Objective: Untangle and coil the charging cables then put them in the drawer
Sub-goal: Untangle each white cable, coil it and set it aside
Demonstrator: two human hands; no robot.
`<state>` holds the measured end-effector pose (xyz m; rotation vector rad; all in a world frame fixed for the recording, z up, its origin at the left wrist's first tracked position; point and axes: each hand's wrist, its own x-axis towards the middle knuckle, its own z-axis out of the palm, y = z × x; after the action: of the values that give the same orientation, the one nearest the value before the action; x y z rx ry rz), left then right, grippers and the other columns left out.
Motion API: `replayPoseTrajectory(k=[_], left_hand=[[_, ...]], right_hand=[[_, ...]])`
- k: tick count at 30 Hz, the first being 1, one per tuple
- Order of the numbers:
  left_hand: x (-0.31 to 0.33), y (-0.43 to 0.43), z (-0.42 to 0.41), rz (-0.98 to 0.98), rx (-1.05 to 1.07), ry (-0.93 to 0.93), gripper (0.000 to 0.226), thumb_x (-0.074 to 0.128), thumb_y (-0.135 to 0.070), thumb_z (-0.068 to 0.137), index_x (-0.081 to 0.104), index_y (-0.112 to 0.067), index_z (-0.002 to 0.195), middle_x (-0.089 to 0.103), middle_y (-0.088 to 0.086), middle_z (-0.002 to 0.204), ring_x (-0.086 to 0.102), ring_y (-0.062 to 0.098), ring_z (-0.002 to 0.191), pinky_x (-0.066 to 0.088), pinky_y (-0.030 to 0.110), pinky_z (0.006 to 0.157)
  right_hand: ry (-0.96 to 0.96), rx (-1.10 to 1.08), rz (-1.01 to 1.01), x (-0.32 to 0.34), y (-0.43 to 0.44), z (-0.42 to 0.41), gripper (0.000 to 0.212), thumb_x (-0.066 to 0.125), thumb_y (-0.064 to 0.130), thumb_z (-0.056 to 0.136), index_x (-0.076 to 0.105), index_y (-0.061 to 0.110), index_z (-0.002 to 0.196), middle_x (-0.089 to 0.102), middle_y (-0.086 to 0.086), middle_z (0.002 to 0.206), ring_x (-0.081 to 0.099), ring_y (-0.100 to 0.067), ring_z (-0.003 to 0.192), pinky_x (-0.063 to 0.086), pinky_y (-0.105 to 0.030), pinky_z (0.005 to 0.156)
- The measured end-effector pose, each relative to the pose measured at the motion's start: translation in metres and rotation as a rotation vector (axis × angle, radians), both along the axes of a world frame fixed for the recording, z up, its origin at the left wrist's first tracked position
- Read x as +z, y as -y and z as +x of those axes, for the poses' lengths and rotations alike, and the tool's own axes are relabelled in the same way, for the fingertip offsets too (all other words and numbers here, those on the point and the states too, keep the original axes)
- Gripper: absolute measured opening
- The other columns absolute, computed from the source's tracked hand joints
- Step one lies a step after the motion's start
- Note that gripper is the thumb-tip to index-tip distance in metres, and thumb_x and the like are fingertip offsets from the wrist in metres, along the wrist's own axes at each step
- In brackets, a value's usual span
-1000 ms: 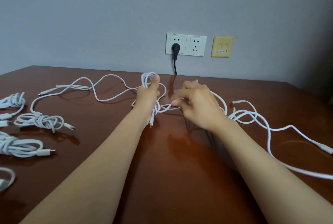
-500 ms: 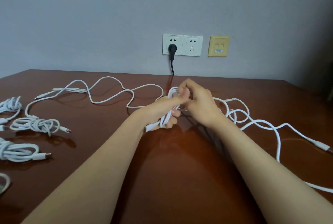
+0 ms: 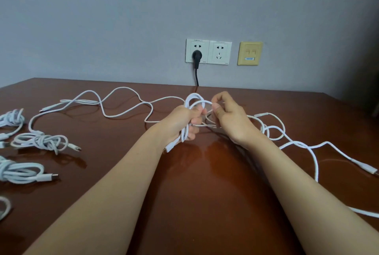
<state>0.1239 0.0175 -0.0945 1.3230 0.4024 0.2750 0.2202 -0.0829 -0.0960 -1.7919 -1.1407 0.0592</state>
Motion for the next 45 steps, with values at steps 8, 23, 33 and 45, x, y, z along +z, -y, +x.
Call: replayPoseTrajectory(k=[8,23,33,45], left_hand=[[0.001,-0.012,0.001,-0.024,0.329,0.052,0.031,0.041,-0.025,0.1,0.049,-0.015,0.072,0.038,-0.007,0.038,0.026,0.006,0.026,0.023,0.007,0.034],[0.0,0.016,0.017,0.523,0.473,0.089,0.019,0.052,-0.028,0.094,0.063,-0.012,0.093,0.05,0.0,0.057,0.048,0.007,0.044,0.036,0.019,0.043],[-0.006,0.0,0.01,0.829,0.666,-0.026,0.028,0.044,-0.034,0.095,0.063,-0.013,0.096,0.067,0.014,0.091,0.063,0.033,0.086,0.05,0.039,0.079],[0.011,-0.02,-0.003,-0.465,0.7,0.372,0.028,0.036,-0.023,0.102,0.043,-0.013,0.076,0.041,0.002,0.067,0.052,0.018,0.062,0.052,0.034,0.051]], right_hand=[[0.293,-0.109,-0.247,-0.002,0.003,-0.002,0.023,0.037,0.028,0.1,0.056,0.017,0.094,0.058,-0.002,0.078,0.051,-0.028,0.084,0.041,-0.035,0.071],[0.367,-0.099,-0.174,0.001,-0.004,-0.014,0.02,0.037,0.023,0.099,0.052,0.02,0.087,0.061,-0.017,0.086,0.051,-0.034,0.078,0.038,-0.035,0.064],[0.418,-0.172,-0.375,0.003,0.001,-0.013,0.031,0.046,0.042,0.093,0.046,0.025,0.067,0.049,0.008,0.068,0.05,-0.024,0.083,0.032,-0.029,0.066],[0.614,-0.169,-0.505,0.002,0.002,-0.012,0.023,0.041,0.034,0.097,0.054,0.018,0.087,0.062,-0.009,0.096,0.055,-0.034,0.097,0.033,-0.032,0.066]])
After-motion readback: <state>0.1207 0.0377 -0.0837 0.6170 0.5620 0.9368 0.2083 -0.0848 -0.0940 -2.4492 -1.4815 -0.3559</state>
